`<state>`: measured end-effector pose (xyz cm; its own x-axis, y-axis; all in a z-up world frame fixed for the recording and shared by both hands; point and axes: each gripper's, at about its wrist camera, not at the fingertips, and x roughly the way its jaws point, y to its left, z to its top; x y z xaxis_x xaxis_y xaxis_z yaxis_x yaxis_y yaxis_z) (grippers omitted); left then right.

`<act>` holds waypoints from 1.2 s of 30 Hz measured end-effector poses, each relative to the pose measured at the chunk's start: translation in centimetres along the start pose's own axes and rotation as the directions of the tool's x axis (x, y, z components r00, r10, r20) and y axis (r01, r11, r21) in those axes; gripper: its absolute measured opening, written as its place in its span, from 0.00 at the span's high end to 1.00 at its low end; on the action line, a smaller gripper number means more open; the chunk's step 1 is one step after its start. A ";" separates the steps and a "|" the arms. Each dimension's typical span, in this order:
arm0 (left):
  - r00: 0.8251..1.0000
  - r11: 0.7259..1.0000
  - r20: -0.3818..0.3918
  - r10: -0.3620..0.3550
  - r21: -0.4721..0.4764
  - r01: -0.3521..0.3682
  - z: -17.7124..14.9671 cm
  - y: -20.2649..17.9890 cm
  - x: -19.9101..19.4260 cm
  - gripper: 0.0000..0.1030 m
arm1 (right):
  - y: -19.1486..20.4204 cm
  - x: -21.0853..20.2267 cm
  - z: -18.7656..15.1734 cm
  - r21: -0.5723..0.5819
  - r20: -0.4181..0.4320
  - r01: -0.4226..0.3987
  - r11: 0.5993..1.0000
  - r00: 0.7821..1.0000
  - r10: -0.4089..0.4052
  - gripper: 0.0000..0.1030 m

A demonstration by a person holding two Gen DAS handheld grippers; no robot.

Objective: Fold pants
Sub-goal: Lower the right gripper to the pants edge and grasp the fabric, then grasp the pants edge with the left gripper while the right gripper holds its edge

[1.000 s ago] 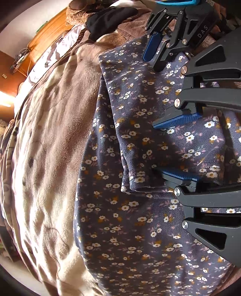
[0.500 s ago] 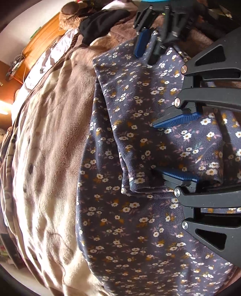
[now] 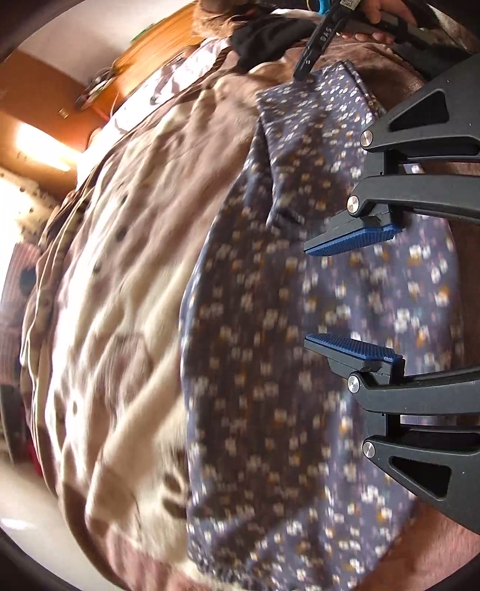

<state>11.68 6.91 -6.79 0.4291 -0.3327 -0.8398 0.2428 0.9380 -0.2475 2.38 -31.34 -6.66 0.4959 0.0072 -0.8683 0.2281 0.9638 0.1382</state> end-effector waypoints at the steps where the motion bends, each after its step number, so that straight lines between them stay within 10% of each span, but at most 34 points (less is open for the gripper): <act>1: 1.000 1.000 0.001 -0.003 -0.006 0.003 0.1 0.2 -0.1 0.58 | -0.8 -0.2 -0.1 0.039 0.010 -0.005 0.999 1.000 0.005 0.64; 5: 0.997 0.997 -0.009 -0.070 -0.016 0.070 0.2 -1.1 0.3 0.58 | -3.2 0.2 -0.7 0.128 -0.012 -0.052 0.990 0.998 0.054 0.48; 10: 0.984 0.985 -0.065 -0.164 0.047 0.167 0.4 -5.9 1.7 0.58 | -5.3 2.0 -1.9 0.287 -0.058 -0.225 0.931 0.966 0.251 0.48; 16: 0.942 0.949 -0.157 -0.297 0.057 0.309 1.6 -11.2 3.7 0.58 | -5.0 1.5 -2.9 0.327 -0.076 -0.262 0.908 0.950 0.302 0.48; 22: 0.905 0.919 -0.225 -0.361 0.077 0.386 3.0 -16.8 5.4 0.56 | -4.5 0.8 -3.3 0.313 -0.049 -0.307 0.899 0.940 0.338 0.82; 32: 0.851 0.877 -0.342 -0.399 0.127 0.463 4.7 -23.3 6.6 0.47 | -2.5 -2.3 -2.8 0.208 0.047 -0.390 0.897 0.920 0.389 0.86; 36: 0.858 0.881 -0.351 -0.376 0.151 0.448 6.0 -24.4 6.0 0.43 | 0.2 -3.4 -2.2 0.097 0.069 -0.406 0.909 0.913 0.401 0.87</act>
<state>13.56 -18.58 -2.89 -0.0283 -0.6034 -0.7970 0.5378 0.6629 -0.5209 -1.12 -30.54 -4.73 0.6026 0.3747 -0.7046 0.0869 0.8469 0.5247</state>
